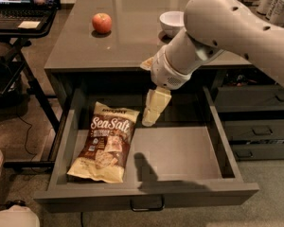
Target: Pick brown chip bag from top drawer and place on counter
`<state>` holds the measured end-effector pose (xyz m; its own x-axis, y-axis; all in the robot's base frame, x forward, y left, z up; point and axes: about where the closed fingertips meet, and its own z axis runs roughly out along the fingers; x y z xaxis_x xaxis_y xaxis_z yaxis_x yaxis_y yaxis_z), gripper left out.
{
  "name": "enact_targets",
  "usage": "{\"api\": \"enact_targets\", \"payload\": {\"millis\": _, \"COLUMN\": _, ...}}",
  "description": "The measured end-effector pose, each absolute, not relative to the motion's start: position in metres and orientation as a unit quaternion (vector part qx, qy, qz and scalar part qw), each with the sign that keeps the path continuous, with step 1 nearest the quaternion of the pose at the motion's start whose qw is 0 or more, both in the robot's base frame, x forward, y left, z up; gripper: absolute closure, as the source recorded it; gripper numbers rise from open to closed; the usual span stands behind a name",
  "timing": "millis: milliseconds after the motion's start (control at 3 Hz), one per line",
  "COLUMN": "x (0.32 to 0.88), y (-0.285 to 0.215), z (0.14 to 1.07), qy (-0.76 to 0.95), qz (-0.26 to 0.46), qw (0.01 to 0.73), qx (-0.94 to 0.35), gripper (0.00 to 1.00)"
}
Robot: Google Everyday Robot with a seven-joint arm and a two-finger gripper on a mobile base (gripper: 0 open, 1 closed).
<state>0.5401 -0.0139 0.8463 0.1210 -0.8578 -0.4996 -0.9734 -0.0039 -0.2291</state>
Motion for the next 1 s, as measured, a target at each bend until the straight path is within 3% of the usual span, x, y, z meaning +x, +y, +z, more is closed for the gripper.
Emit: {"api": "enact_targets", "payload": {"millis": 1000, "x": 0.566, "y": 0.046, "z": 0.775, "qy": 0.609, "qz": 0.128, "qw": 0.272, "qx": -0.734, "gripper": 0.00}}
